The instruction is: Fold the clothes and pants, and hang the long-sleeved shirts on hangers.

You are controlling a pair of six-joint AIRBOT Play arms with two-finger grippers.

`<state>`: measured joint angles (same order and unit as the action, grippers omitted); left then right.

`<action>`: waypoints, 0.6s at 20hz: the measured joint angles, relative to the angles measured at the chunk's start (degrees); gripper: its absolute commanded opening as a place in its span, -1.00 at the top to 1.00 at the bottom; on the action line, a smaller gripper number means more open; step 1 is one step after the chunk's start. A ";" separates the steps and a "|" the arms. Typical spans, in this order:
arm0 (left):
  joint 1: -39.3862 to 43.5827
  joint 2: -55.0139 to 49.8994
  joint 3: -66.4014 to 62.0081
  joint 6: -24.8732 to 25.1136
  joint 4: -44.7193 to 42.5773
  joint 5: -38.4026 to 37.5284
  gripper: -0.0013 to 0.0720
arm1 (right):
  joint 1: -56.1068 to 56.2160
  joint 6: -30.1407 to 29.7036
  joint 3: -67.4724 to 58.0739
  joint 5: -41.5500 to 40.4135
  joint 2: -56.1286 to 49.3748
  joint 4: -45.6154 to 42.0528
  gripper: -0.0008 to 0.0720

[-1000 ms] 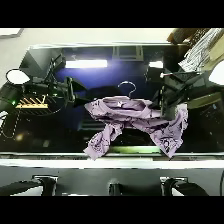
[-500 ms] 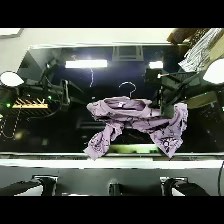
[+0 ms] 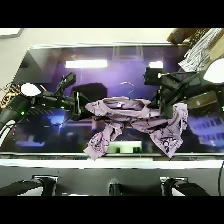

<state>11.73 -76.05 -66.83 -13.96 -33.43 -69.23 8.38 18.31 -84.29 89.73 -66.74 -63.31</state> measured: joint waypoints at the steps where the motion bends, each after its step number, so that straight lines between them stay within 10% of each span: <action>1: 0.24 0.00 0.09 0.00 0.00 0.85 -0.56 | 0.00 0.00 0.00 0.28 0.00 0.26 0.89; 5: 0.74 0.00 0.31 0.70 -0.17 3.19 0.82 | 0.00 0.28 0.00 1.22 0.11 0.83 0.89; 8: 0.87 0.04 0.33 0.76 -0.33 3.26 0.89 | -0.07 1.11 0.00 0.76 0.31 0.85 0.86; 10: 0.83 0.26 0.15 0.92 -0.17 4.09 0.89 | -0.07 2.62 0.00 0.90 0.37 1.09 0.01; 12: 0.55 1.01 -0.24 1.27 -0.09 4.44 0.89 | 0.00 6.16 0.00 -0.35 0.57 1.49 -0.17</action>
<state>12.27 -75.05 -67.07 -12.69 -33.52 -64.79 8.38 24.47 -84.29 89.38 -66.17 -61.82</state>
